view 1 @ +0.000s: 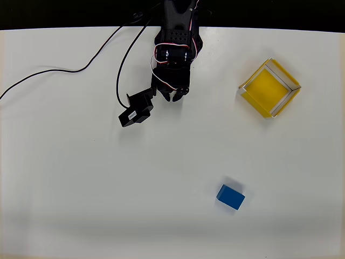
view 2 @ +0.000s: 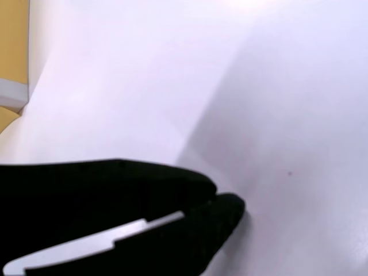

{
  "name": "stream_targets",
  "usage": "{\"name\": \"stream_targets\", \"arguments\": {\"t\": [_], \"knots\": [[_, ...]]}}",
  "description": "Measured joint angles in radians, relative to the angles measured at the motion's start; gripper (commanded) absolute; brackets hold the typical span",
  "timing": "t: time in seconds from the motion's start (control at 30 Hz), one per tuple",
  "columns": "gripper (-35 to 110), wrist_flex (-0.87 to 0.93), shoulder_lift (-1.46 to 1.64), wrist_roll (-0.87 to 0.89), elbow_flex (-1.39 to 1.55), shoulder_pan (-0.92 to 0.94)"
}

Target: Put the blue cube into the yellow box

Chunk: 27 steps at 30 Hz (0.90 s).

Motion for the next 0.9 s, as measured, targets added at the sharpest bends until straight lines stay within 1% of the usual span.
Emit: {"name": "stream_targets", "arguments": {"t": [0.17,0.37,0.47,0.57,0.63,0.77,0.9], "knots": [[0,0.000,0.000,0.060,0.000,0.000],[0,0.000,0.000,0.069,0.000,0.000],[1,0.000,0.000,0.034,0.000,0.000],[8,-0.009,-0.002,-0.038,0.000,0.005],[13,-0.054,-0.015,-0.067,0.000,0.025],[23,-0.209,-0.176,-0.101,-0.026,0.049],[31,-0.360,-0.364,-0.110,-0.143,0.032]]}}
